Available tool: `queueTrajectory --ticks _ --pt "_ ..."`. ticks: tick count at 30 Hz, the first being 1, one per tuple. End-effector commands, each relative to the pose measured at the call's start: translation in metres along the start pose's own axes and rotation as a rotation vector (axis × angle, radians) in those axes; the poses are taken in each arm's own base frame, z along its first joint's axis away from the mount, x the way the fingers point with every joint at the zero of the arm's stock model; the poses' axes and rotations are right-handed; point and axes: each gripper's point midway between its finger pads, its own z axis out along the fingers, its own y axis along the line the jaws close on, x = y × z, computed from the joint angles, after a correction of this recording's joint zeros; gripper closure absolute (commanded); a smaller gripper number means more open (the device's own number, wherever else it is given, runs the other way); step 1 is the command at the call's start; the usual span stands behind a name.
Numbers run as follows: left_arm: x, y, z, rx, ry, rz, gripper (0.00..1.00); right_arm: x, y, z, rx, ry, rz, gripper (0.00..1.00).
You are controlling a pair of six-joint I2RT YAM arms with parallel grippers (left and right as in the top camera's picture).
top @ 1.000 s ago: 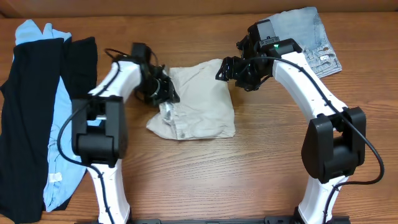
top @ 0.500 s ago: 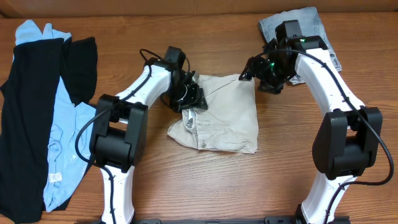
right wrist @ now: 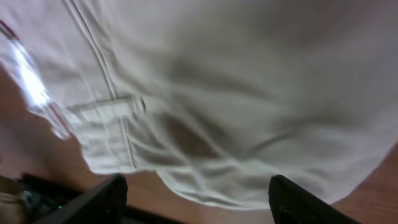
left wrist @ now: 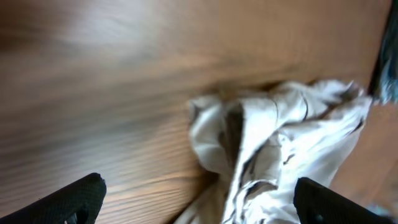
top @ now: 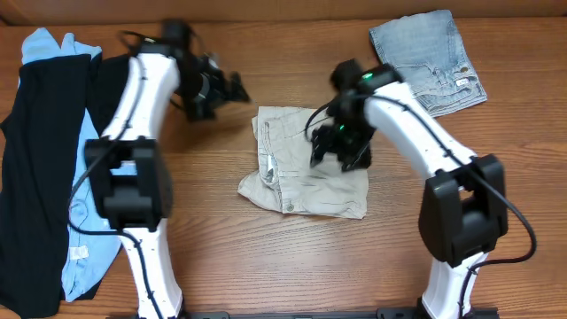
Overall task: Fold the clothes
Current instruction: 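Push the folded shorts right and flatten with the right gripper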
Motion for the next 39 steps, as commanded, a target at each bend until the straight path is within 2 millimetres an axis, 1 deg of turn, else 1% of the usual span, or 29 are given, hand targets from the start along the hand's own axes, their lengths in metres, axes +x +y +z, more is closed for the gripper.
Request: queueTrajectory --ticks 1,2,6,8,12,14,18,20,22,24,25,26,27,28,30,31,33,36,37,39 --pt "-0.014 0.018 -0.026 -0.038 -0.051 0.027 0.00 0.022 0.000 0.009 0.059 0.030 -0.034 0.24" --pt "-0.015 0.024 -0.029 -0.039 -0.054 0.019 0.00 0.028 -0.003 0.015 0.085 0.044 -0.022 0.24" --pt "-0.013 0.045 -0.038 -0.063 -0.046 -0.018 0.00 0.040 -0.033 0.035 0.228 0.065 0.073 0.21" --pt "-0.013 0.050 -0.040 -0.074 -0.046 -0.006 0.00 0.042 -0.043 0.047 0.238 0.073 0.080 0.21" --pt "-0.013 0.055 -0.040 -0.101 -0.047 0.000 0.00 0.030 -0.062 0.066 0.256 0.019 0.090 0.20" --pt "-0.013 0.056 -0.040 -0.110 -0.047 0.000 0.00 0.017 -0.076 0.073 0.280 -0.043 0.108 0.20" --pt "-0.013 0.056 -0.040 -0.112 -0.048 0.001 0.00 -0.004 -0.108 0.071 0.359 -0.148 0.184 0.20" --pt "-0.014 0.058 -0.040 -0.120 -0.049 0.000 0.00 -0.014 -0.122 0.064 0.385 -0.188 0.211 0.20" --pt "-0.014 0.061 -0.041 -0.139 -0.051 0.000 0.00 -0.025 -0.140 0.054 0.404 -0.231 0.257 0.20" --pt "-0.014 0.063 -0.041 -0.153 -0.053 0.000 0.00 -0.031 -0.147 0.046 0.392 -0.242 0.279 0.20" --pt "-0.015 0.065 -0.042 -0.162 -0.055 0.000 0.00 -0.033 -0.148 0.041 0.389 -0.244 0.280 0.23" --pt "-0.015 0.066 -0.042 -0.172 -0.057 0.000 0.00 -0.035 -0.145 0.033 0.387 -0.250 0.269 0.27" --pt "-0.016 0.068 -0.042 -0.181 -0.060 0.001 0.00 -0.038 -0.142 0.025 0.386 -0.265 0.253 0.27" --pt "-0.017 0.070 -0.043 -0.191 -0.063 0.002 0.00 -0.042 -0.132 0.014 0.380 -0.291 0.220 0.27" --pt "-0.018 0.071 -0.043 -0.200 -0.071 0.004 0.00 -0.048 -0.111 -0.006 0.361 -0.346 0.173 0.26" --pt "-0.019 0.071 -0.043 -0.199 -0.075 0.005 0.00 -0.051 -0.093 -0.019 0.349 -0.380 0.138 0.24" --pt "-0.021 0.071 -0.043 -0.198 -0.082 0.007 0.00 -0.055 -0.063 -0.035 0.336 -0.430 0.075 0.21" --pt "-0.023 0.071 -0.044 -0.197 -0.090 0.011 0.00 -0.059 -0.019 -0.043 0.308 -0.495 -0.020 0.15" --pt "-0.024 0.071 -0.044 -0.197 -0.093 0.011 0.00 -0.060 0.001 -0.040 0.304 -0.530 -0.072 0.10" --pt "-0.024 0.071 -0.044 -0.198 -0.093 0.012 0.00 -0.061 0.019 -0.030 0.312 -0.546 -0.121 0.04"
